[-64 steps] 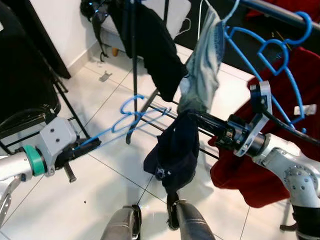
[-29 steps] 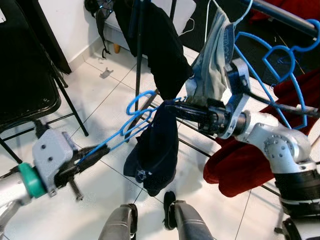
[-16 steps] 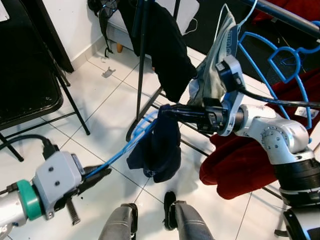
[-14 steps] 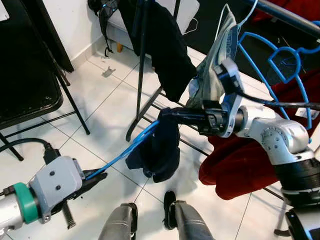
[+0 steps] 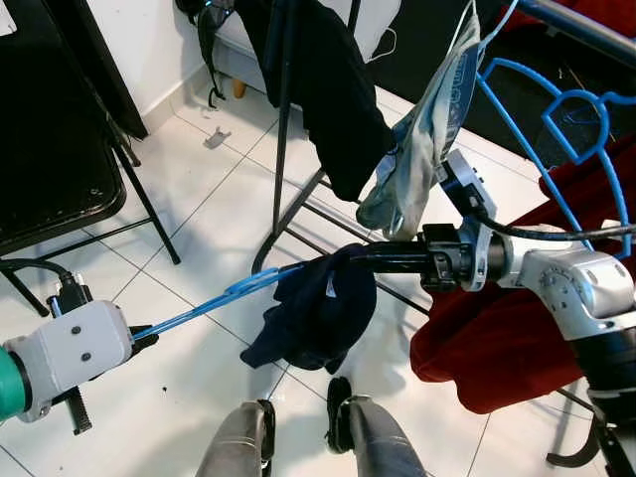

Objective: Hang hanger

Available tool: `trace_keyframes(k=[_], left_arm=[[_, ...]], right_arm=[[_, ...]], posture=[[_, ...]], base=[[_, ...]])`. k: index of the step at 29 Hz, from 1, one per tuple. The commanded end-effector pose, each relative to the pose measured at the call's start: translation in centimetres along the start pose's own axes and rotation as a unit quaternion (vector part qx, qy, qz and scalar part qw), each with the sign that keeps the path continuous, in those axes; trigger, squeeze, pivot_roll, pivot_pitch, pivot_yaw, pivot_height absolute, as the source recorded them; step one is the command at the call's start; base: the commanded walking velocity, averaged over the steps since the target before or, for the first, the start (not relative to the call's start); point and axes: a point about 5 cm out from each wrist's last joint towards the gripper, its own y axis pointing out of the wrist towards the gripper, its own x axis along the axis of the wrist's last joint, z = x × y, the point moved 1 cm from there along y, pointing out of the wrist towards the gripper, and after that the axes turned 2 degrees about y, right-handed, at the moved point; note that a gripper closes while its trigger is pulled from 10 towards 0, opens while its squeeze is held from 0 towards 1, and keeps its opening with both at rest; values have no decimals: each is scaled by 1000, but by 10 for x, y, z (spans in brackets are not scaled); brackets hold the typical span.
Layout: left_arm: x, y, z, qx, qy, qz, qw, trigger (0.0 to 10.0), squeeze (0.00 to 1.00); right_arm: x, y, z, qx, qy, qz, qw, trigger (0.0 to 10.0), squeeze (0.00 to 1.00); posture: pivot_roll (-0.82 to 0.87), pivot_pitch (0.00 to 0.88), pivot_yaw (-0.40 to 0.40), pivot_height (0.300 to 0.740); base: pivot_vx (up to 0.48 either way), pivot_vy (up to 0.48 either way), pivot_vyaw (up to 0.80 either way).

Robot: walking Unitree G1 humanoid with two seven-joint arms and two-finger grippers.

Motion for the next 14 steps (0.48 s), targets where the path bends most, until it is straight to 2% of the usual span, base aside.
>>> trace_keyframes(k=[1,6,8,9,11,12,14], left_arm=[[0,-8,0,-9,13,15,1000,10000,0],[-1,-11,3,-4,22,24,999,10000,0],[4,-14,11,18,21,9,1000,10000,0],[4,-14,11,18,21,9,1000,10000,0],[10,-12,13,20,9,-17,1000,10000,0],[10,-12,13,20,9,-17,1000,10000,0],[16,-9,9,7,-4,-41,999,10000,0]], right_arm=[[-1,-4,-2,-1,-20,12,1000,0,0],[-1,-4,-4,-4,-26,16,1000,0,0],[-2,-6,-19,-58,-45,20,997,0,0],[-2,-6,-19,-58,-45,20,997,0,0],[-1,-8,-34,-122,-66,13,990,0,0],[-1,-8,-34,-122,-66,13,990,0,0],[1,-8,-42,-159,-67,-6,985,0,0]], posture=[[63,253,-4,740],[68,254,-5,740],[70,254,-7,740],[70,254,-7,740],[68,252,-7,740],[68,252,-7,740],[66,249,-2,740]], base=[[0,0,0],[0,0,0],[0,0,0],[0,0,0],[0,0,0],[0,0,0],[0,0,0]])
